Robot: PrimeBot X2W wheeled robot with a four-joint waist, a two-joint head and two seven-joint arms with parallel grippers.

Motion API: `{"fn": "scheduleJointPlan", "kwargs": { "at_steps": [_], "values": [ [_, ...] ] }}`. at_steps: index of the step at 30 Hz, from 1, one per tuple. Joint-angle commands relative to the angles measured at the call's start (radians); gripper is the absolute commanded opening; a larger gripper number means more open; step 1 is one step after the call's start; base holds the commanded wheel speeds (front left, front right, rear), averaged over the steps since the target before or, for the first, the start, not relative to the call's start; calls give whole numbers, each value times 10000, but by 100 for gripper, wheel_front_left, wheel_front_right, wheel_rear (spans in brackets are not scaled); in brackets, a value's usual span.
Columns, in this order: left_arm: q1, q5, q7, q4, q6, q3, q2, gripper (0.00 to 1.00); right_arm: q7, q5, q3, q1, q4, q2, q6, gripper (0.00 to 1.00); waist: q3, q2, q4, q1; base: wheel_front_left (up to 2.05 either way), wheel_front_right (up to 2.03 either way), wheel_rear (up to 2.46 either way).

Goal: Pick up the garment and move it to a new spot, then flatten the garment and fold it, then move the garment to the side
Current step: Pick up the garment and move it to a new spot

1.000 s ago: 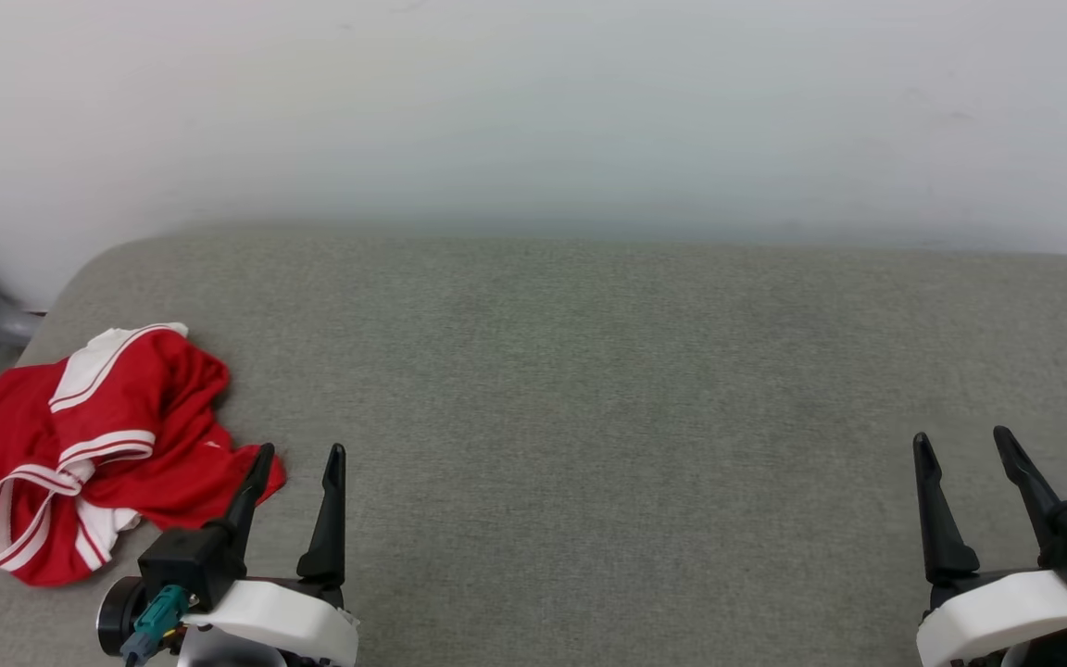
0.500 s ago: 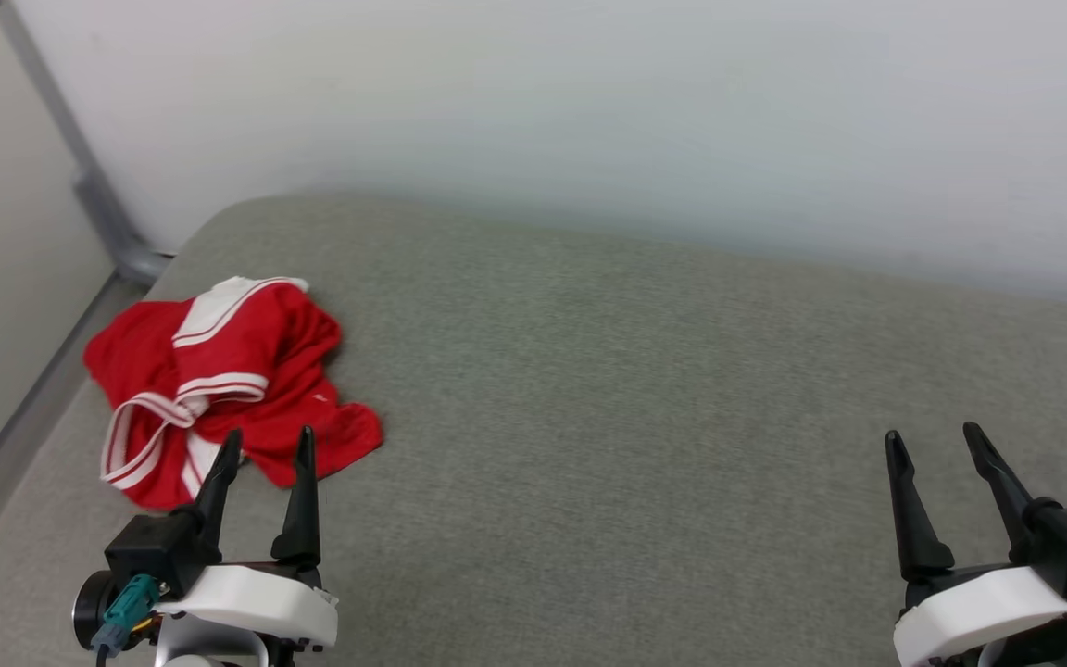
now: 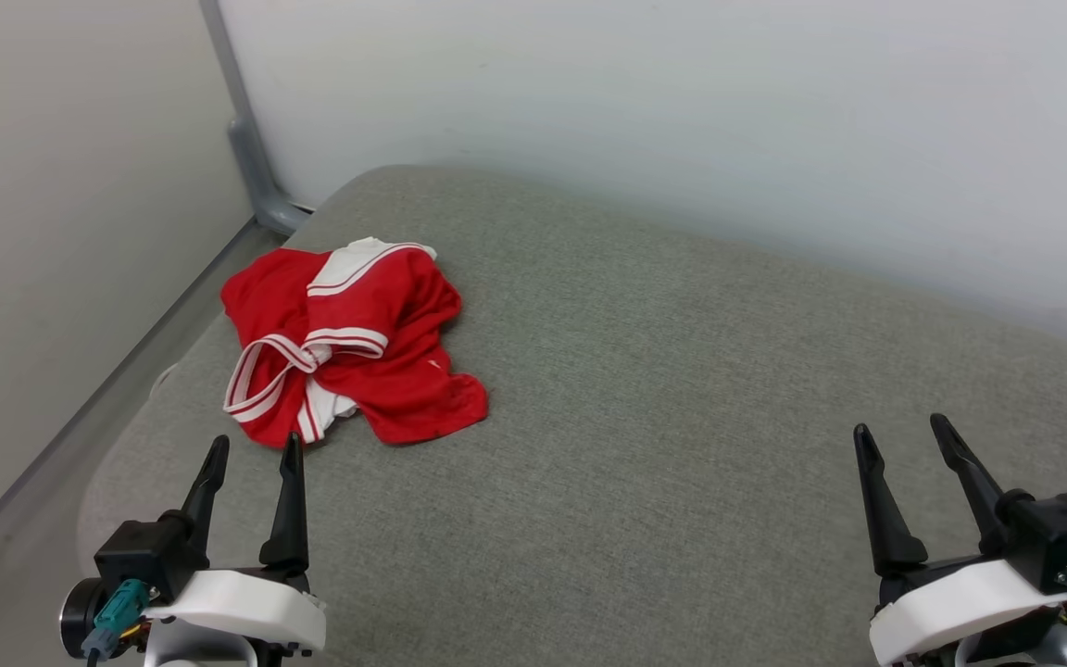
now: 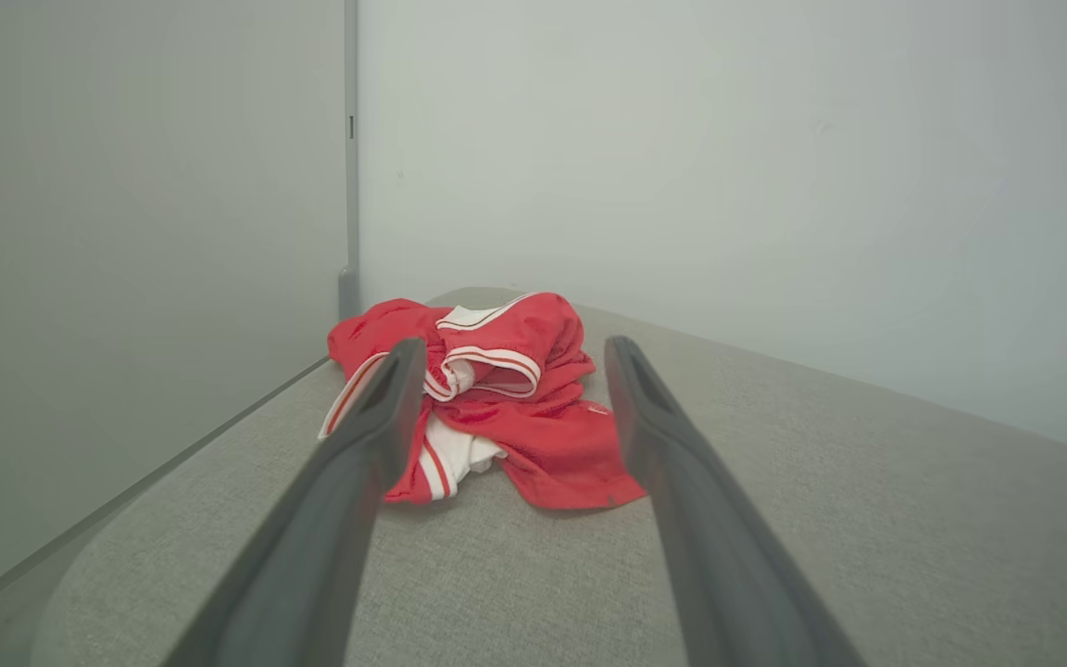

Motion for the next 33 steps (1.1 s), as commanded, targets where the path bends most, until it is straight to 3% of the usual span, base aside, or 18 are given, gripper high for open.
{"fn": "scheduleJointPlan", "kwargs": {
  "at_steps": [1,12,21,28,33],
  "values": [
    [53,43,-26,9,-25,-5,50,100,-13,-18,12,-128,29,16,-3,100,1,0,87,0,0,0,0],
    [-491,61,-26,265,-26,-109,227,100,57,-51,46,-185,14,15,-3,100,106,0,257,0,0,0,0],
    [-2411,-442,139,1448,-25,-202,663,100,496,-451,50,-516,-512,13,-3,100,973,0,-343,0,0,0,0],
    [-4677,-1150,1272,2668,-25,-130,1448,100,759,-633,130,-906,-844,-44,-3,100,1887,0,-1130,0,0,0,0],
    [-6001,-1901,2596,3517,-25,-304,2304,100,858,-643,149,-1237,-1026,-129,-3,100,2627,0,-1684,0,0,0,0]
  ]
}}
